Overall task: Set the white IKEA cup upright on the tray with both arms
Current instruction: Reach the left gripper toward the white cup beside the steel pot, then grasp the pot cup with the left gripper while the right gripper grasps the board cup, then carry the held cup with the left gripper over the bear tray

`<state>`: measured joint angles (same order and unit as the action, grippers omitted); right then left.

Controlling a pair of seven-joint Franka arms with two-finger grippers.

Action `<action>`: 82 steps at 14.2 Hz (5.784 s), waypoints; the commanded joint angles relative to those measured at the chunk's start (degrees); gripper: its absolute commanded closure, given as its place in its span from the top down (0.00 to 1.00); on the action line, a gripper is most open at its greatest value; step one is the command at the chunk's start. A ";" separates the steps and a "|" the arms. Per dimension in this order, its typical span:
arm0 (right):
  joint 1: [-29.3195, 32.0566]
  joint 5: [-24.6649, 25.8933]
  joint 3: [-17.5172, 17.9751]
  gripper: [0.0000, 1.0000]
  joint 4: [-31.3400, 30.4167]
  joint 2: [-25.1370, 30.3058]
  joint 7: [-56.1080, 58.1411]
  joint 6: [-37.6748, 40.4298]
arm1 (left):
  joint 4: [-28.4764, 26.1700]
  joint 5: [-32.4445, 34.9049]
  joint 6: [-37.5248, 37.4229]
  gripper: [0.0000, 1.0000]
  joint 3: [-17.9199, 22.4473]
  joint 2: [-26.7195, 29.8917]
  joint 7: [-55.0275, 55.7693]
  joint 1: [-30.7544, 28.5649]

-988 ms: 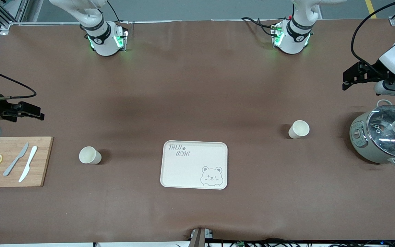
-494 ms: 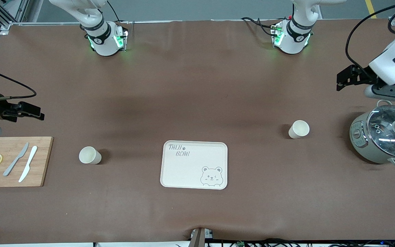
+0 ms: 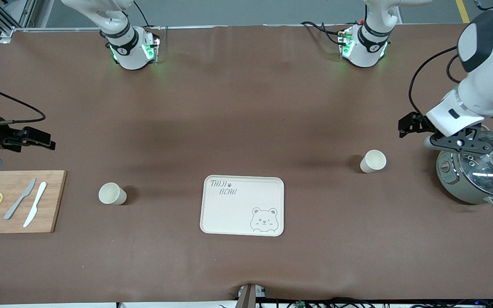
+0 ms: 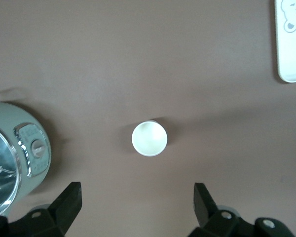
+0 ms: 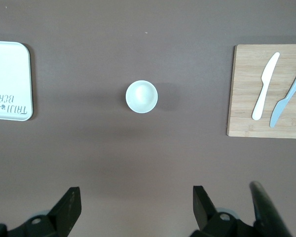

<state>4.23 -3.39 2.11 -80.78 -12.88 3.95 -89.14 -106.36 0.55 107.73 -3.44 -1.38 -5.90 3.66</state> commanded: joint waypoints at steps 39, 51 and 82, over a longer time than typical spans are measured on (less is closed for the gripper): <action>-0.45 4.09 0.09 1.00 -19.41 -16.39 5.45 -47.61 | -29.16 0.24 53.55 0.00 -0.16 -14.70 -7.28 -4.63; 0.96 4.09 0.18 1.00 -22.75 -16.57 10.28 -51.91 | -11.10 -0.28 32.85 0.00 -4.90 -14.44 5.18 -4.10; -0.36 4.09 0.18 0.86 -30.57 -17.89 10.55 -64.05 | 31.74 8.68 22.86 0.00 -0.69 -45.72 57.31 27.00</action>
<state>3.82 0.22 2.12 -110.79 -30.65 14.00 -152.13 -76.97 7.98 129.09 -6.83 -45.03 49.26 27.79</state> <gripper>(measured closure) 0.013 0.947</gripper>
